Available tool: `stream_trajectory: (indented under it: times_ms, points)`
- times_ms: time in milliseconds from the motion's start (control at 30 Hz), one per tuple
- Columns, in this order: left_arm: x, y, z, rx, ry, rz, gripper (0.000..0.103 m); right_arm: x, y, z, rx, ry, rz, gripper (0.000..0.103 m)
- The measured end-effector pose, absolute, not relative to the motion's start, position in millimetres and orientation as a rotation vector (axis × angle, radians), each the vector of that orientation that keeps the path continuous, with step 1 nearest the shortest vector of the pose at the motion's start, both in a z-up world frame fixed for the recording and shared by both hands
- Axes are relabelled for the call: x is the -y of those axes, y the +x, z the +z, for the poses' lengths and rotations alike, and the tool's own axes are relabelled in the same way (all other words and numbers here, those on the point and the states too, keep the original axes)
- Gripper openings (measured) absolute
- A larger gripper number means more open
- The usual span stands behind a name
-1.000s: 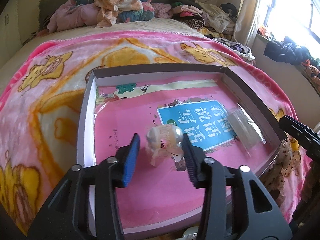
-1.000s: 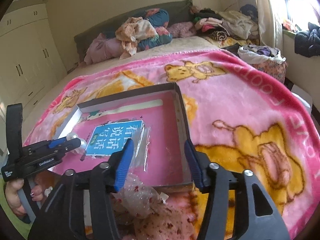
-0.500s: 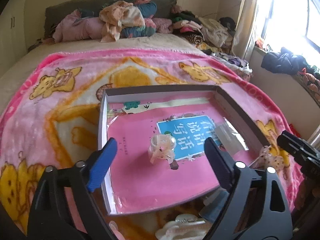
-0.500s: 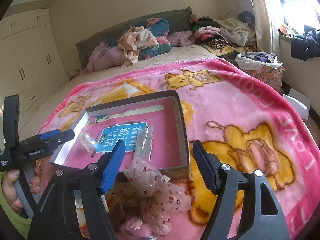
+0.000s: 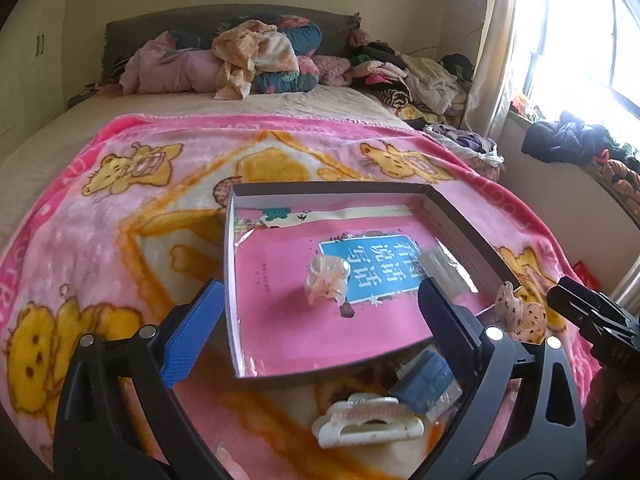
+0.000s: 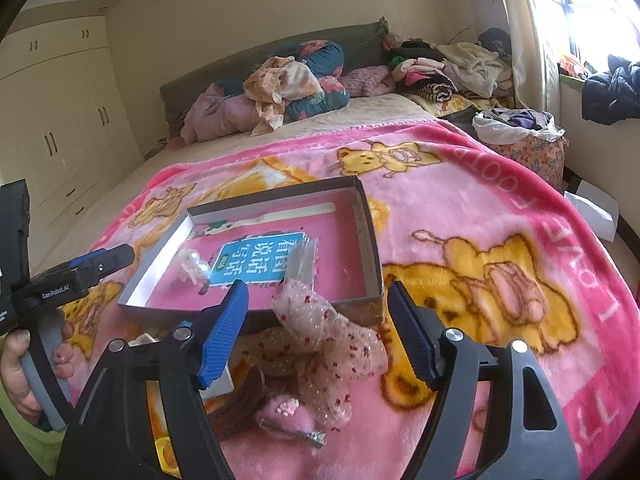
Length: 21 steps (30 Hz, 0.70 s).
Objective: Organize jewelry
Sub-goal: 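Withdraw both tools from the box toward the white clip and polka-dot bow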
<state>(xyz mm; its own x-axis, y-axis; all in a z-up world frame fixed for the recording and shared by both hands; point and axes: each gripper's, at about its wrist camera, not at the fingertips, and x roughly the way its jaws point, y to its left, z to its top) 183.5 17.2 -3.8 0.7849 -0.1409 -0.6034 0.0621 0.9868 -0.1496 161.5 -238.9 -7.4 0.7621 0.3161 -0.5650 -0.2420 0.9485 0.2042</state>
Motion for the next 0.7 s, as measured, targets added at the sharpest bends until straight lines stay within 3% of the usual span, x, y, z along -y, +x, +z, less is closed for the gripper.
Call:
stream_trajectory:
  times_ms: [700]
  points:
    - [-16, 146, -16, -0.682, -0.092, -0.134, 0.089, 226, 130, -24, -0.669, 0.092, 0.319, 0.07]
